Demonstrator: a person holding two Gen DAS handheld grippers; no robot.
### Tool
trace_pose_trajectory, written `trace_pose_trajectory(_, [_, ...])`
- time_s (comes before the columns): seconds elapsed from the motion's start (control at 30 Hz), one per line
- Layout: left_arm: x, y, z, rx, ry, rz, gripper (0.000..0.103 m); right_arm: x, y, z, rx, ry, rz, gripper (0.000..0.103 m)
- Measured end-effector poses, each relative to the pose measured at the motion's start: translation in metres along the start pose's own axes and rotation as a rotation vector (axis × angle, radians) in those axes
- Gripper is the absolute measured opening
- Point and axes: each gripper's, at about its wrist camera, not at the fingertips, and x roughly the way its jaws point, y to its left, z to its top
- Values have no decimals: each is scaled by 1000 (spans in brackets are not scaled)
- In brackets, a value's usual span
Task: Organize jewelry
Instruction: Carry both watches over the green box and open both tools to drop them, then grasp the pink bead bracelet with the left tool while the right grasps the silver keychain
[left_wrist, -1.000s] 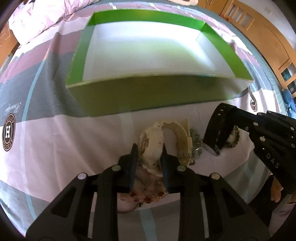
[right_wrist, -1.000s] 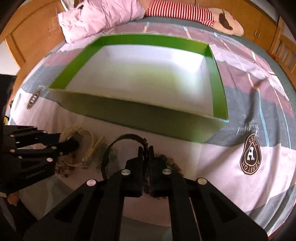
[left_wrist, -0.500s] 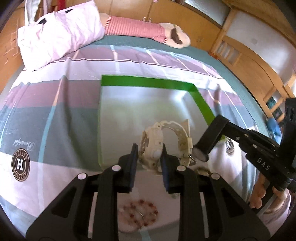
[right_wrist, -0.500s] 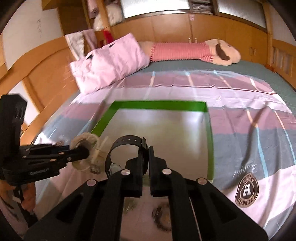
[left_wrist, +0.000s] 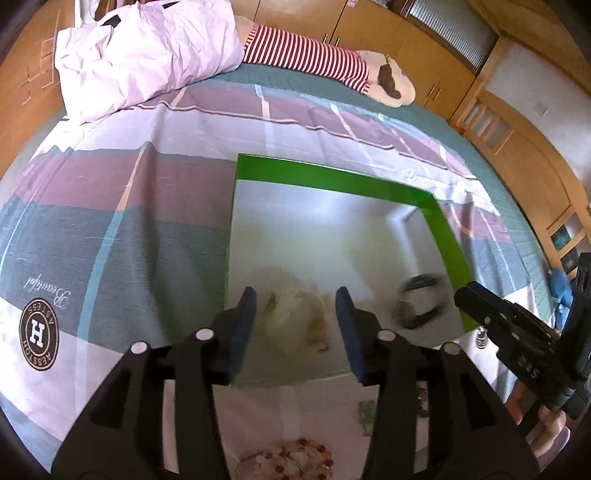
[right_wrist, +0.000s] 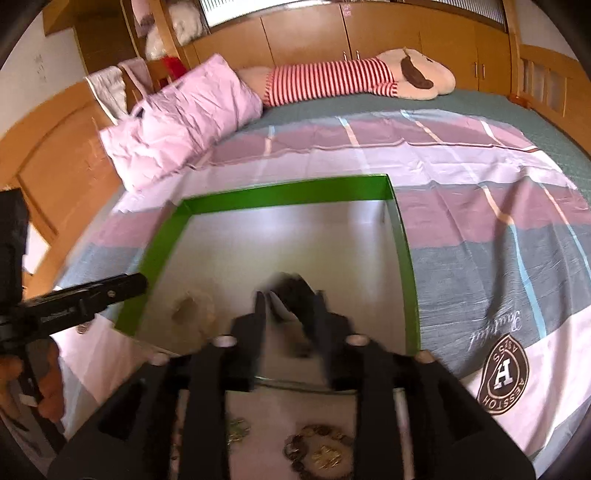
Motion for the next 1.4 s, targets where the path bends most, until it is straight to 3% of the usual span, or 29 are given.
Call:
trace_pose_trajectory(0.17, [-33,3,-30,31,33,3,51,-20,15,-24,-66,101,92,37])
trace_pose_trajectory(0.37, [-15,27,-86,-33,217,54,51,13,43,-64,-177,292,57,37])
trace_pose_trajectory(0.7, [5,12,-120,32,294,117,55,46,70,-96,-257,395,59,37])
trace_pose_trajectory(0.77, [9,11,-120,39,300,124,49,51,71,-100,-262,401,47,37])
trace_pose_trajectory(0.8, [11,11,-119,40,304,129,38,51,71,-99,-263,397,42,36])
trace_pose_trajectory(0.87, [12,11,-119,37,302,137,31,51,71,-99,-265,384,29,19])
trace_pose_trajectory(0.93, [11,11,-116,38,282,144,14,49,71,-97,-256,368,33,17])
trace_pose_trajectory(0.97, [12,10,-114,34,278,138,11,47,70,-96,-252,357,32,17])
trace_pose_trajectory(1.17, [10,6,-102,42,219,118,8,41,62,-88,-225,309,-3,16])
trace_pose_trajectory(1.4, [-8,-5,-80,44,92,40,8,35,54,-83,-206,276,-24,16])
